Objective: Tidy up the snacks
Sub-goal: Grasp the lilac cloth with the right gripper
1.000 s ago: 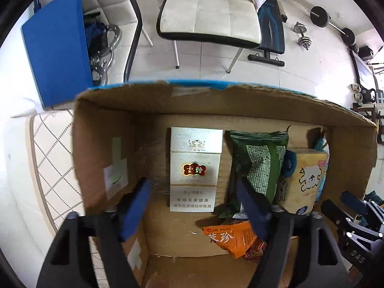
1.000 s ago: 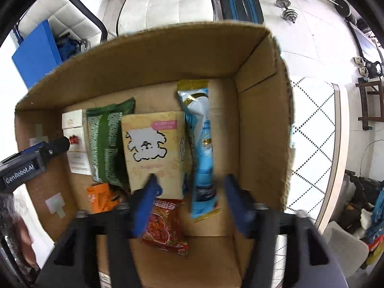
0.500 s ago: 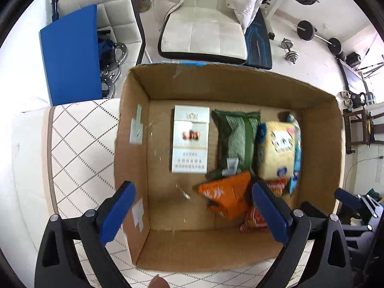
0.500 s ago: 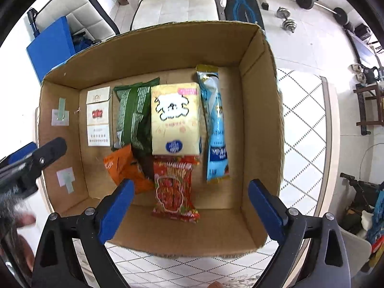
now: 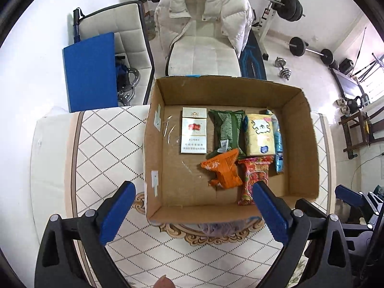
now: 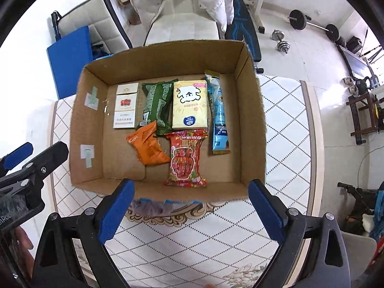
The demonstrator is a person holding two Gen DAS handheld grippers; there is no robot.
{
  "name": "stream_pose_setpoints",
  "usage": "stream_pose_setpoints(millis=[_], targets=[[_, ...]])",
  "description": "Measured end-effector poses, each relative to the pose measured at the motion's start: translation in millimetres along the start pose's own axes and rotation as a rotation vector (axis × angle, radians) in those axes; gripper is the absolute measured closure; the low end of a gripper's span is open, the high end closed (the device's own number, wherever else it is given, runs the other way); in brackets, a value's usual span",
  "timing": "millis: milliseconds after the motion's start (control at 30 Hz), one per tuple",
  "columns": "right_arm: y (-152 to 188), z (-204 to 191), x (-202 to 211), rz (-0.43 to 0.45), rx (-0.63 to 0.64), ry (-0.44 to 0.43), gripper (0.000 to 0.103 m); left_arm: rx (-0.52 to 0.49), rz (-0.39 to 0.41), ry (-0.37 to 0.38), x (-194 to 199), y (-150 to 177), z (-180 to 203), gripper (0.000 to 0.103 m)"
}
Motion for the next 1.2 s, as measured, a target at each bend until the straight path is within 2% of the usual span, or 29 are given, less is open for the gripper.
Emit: stream_pose_setpoints(millis=[367,433,500,600,633,733,867,1033,1100,1167,1200], targets=[[36,0,38,0.047,-0.010,-0.017,0.005,0.008,0.031,0.006,32,35,-1,0.003],[46,1,37,0.044,-0.028,-0.039,0.005,0.037,0.028,0.007,34,41,-8,0.003],[61,-3,29,0.028,-0.047,-0.112,0.005,0.056,0.022,-0.004,31,51,-16,0.003],[89,-10,1,-0.028,-0.080,-0.195,0.005,0.088,-0.011,-0.038,16,72,-32,0.003],[99,-16,-14,-0.052,-0.089,-0.235,0.005,0.104,-0.035,-0.048,6,82,-40,0.003],[114,-30,-54,-0.099,-0.090,-0.283,0.005,0.149,-0.110,-0.075,-23,109,-60,0.003],[114,-43,-99,-0.109,-0.110,-0.302,0.005,0.206,-0.172,-0.100,-53,135,-80,0.003],[105,-64,-148,-0.124,-0.078,-0.266,0.005,0.202,-0.186,-0.183,-73,144,-94,0.003],[103,-72,-165,-0.140,-0.058,-0.250,0.005,0.200,-0.192,-0.190,-78,145,-99,0.003],[105,-78,-177,-0.156,-0.054,-0.236,0.011,0.202,-0.202,-0.198,-83,146,-100,0.003],[106,-78,-181,-0.155,-0.043,-0.197,0.036,0.203,-0.205,-0.196,-86,145,-101,0.003]])
Point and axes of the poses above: each gripper's, at about its wrist camera, not at the fingertips, and x roughly against the way its jaws point, z to its right, y to its underside, the point moved 8 cm from there along -x, roughly the way its jaws point, and after that the axes turned 1 degree about y, right-handed, at the moved point
